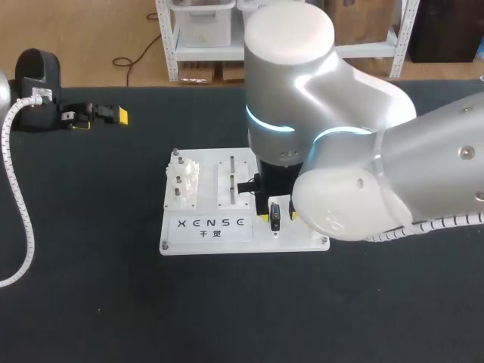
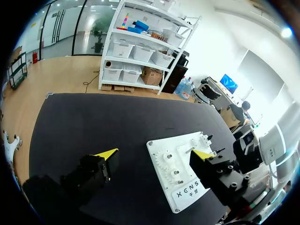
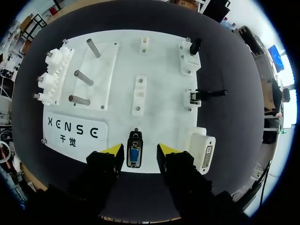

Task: Insert the USB connector, Ethernet cable, and multi-pin plug into their matching sockets one by one.

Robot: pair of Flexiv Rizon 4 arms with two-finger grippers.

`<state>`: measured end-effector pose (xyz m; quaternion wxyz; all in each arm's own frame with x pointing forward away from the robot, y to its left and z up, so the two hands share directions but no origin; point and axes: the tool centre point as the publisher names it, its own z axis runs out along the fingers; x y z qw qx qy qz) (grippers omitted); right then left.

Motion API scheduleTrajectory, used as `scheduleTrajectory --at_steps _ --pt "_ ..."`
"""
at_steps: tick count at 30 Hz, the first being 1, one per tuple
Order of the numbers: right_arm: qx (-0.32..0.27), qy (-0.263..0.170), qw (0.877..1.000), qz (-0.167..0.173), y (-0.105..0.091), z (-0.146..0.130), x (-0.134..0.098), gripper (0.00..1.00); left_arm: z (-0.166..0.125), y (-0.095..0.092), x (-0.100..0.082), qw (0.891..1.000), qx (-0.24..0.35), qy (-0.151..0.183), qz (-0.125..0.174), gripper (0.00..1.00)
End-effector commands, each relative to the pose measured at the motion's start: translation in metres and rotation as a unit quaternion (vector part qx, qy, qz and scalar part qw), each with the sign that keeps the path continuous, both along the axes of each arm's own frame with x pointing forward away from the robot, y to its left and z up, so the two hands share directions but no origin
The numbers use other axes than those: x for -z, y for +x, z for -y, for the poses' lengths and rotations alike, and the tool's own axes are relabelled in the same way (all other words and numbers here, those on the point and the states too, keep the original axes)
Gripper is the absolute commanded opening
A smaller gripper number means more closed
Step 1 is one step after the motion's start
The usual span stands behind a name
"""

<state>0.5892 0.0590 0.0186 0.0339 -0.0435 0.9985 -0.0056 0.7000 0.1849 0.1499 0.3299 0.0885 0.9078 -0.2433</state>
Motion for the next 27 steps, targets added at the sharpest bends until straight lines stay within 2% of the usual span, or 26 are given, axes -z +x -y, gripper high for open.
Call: scheduleTrajectory --at_steps 1,10,19,27 --pt "0.000 0.001 1.000 0.004 -0.0004 0.0009 0.0018 0.44 0.0000 0.0000 0.0000 1.000 0.000 0.000 0.000 1.00" --pt "0.001 0.004 1.000 0.005 0.0011 -0.0003 0.0049 0.34 0.0000 0.0000 0.0000 1.000 0.000 0.000 0.000 1.00" --pt "-0.002 0.004 1.000 0.001 -0.0031 -0.0027 0.0077 0.18 0.0000 0.0000 0.0000 1.000 0.000 0.000 0.000 1.00" --pt "-0.005 0.005 1.000 0.007 -0.0038 -0.0034 0.0011 0.10 0.0000 0.0000 0.0000 1.000 0.000 0.000 0.000 1.00"
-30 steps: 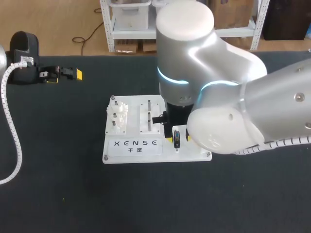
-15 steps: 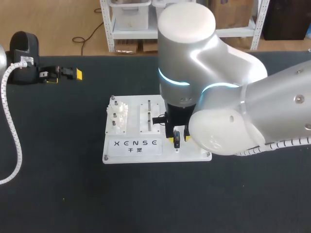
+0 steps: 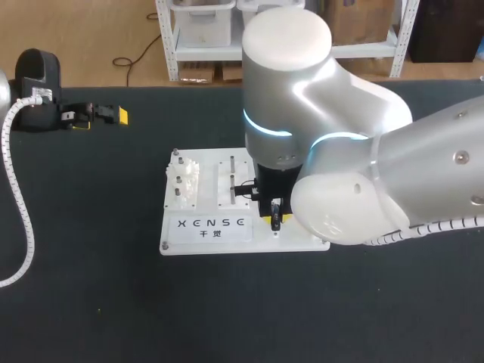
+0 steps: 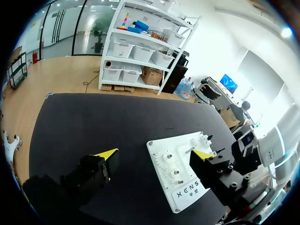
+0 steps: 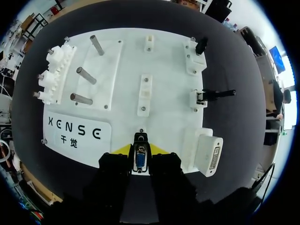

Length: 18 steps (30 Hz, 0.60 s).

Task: Insert the USB connector, Ethernet cable, and multi-pin plug into their matching sockets one by one.

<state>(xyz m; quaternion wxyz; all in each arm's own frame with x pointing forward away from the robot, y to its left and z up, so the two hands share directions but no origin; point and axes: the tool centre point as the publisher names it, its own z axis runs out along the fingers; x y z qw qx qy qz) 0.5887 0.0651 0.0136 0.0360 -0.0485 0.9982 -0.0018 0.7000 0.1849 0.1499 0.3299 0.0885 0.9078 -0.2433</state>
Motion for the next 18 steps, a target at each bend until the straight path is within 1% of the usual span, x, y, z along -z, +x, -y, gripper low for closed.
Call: scheduleTrajectory --at_steps 1,8,18 --pt "0.000 0.001 1.000 0.005 -0.003 0.003 -0.005 0.09 0.000 0.000 0.000 1.000 0.000 0.000 0.000 1.00" --pt "0.007 -0.001 1.000 0.014 -0.003 0.009 -0.017 0.01 0.000 0.000 0.000 1.000 0.000 0.000 0.000 1.00" --pt "0.019 0.000 0.999 0.026 -0.002 0.019 -0.040 0.00 0.000 0.000 0.000 1.000 0.000 0.000 0.000 1.00"
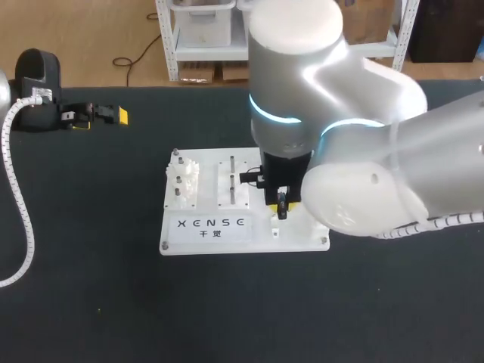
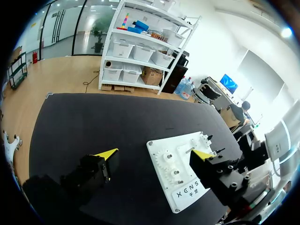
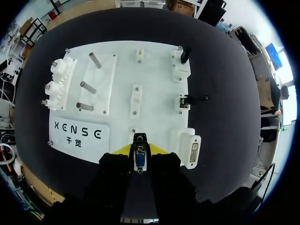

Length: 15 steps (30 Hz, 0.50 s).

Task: Insert the USB connector, Ethernet cable, and multi-pin plug into their matching sockets one by one.

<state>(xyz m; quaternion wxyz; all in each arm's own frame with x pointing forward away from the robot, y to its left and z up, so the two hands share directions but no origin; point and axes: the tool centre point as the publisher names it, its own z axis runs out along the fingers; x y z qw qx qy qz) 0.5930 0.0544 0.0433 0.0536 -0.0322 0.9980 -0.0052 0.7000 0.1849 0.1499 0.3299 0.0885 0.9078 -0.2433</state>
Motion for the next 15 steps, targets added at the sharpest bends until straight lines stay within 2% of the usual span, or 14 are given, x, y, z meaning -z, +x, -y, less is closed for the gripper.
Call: scheduleTrajectory --at_steps 1,15 --pt "0.003 0.001 1.000 0.009 -0.007 0.010 -0.013 0.00 0.000 0.000 0.000 1.000 0.000 0.000 0.000 1.00" --pt "0.016 0.001 1.000 0.015 -0.010 0.041 -0.035 0.00 0.000 0.000 0.000 1.000 0.000 0.000 0.000 1.00"
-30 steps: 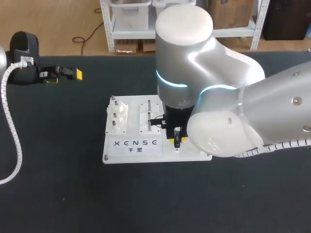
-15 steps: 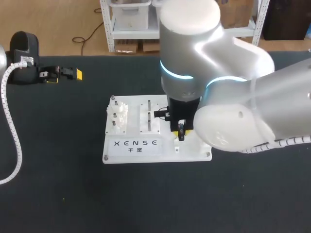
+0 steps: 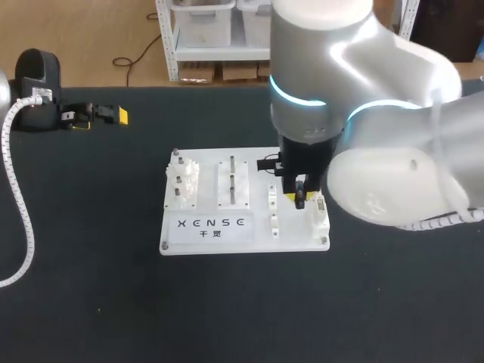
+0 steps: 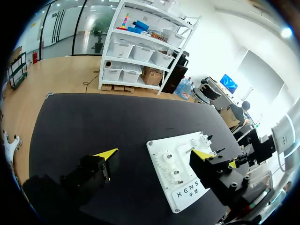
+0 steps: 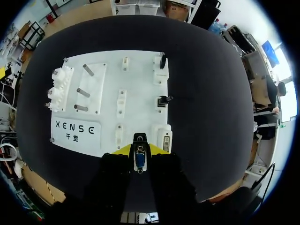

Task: Insert the USB connector, Ethernet cable, and multi-pin plug into their matching sockets one by one.

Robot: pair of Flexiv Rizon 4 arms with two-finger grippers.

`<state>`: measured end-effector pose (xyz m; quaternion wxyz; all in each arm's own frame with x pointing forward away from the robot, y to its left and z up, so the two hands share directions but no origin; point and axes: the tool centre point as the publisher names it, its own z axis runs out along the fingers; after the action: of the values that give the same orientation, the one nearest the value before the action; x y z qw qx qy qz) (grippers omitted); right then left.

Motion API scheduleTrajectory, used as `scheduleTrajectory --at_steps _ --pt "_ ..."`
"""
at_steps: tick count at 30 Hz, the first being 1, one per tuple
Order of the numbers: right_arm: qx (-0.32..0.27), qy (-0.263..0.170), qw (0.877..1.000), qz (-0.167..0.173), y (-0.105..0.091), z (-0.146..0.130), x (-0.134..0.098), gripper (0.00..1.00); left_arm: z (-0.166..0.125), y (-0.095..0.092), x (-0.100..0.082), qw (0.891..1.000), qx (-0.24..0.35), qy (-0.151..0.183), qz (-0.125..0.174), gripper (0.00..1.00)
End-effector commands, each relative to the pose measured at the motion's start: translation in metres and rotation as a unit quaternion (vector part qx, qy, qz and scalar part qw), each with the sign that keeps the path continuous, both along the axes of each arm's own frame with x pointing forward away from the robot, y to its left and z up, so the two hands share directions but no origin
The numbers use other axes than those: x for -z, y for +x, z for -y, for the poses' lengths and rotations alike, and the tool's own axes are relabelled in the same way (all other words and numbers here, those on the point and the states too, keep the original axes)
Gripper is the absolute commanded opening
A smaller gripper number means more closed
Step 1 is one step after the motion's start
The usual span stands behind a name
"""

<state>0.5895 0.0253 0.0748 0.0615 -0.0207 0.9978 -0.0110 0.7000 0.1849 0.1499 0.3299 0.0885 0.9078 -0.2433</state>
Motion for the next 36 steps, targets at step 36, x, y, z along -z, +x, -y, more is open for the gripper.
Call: scheduleTrajectory --at_steps 36 --pt "0.028 0.001 0.999 -0.016 -0.010 0.043 0.010 0.00 0.000 0.000 0.000 1.000 0.000 0.000 0.000 1.00"
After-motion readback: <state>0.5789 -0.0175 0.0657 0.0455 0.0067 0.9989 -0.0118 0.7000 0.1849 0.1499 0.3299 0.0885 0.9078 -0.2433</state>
